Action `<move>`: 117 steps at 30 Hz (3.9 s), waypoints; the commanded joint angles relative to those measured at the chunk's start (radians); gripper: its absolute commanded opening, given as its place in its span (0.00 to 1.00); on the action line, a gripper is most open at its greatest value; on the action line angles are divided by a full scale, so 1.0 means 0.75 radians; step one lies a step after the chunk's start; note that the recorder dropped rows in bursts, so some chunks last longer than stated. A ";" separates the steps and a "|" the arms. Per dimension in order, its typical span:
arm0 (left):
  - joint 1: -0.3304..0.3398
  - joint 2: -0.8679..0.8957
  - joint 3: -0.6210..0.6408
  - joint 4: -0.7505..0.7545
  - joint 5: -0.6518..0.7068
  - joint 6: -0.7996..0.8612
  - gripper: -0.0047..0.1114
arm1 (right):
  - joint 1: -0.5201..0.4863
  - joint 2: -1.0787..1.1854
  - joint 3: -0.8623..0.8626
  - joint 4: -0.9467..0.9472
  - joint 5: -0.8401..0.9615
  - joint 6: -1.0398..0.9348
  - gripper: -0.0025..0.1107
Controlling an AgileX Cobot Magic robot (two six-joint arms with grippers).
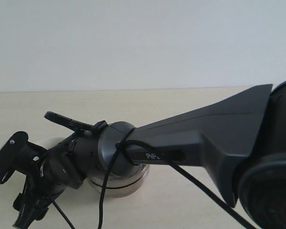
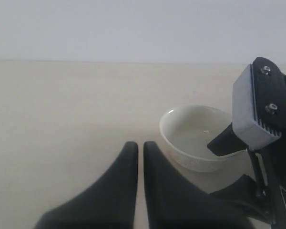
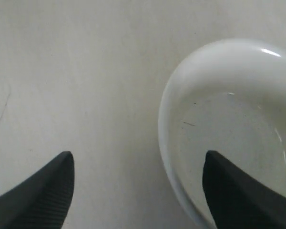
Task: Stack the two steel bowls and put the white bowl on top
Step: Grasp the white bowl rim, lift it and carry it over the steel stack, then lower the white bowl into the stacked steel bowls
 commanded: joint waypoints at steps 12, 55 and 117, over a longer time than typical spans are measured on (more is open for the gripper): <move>-0.007 -0.004 0.004 0.000 -0.010 -0.006 0.07 | -0.002 0.027 -0.010 -0.048 0.006 -0.068 0.02; -0.007 -0.004 0.004 0.000 -0.010 -0.006 0.07 | -0.002 -0.436 -0.003 -0.604 0.808 0.597 0.02; -0.007 -0.004 0.004 0.000 -0.010 -0.006 0.07 | -0.002 -0.371 0.207 -0.744 0.539 0.912 0.43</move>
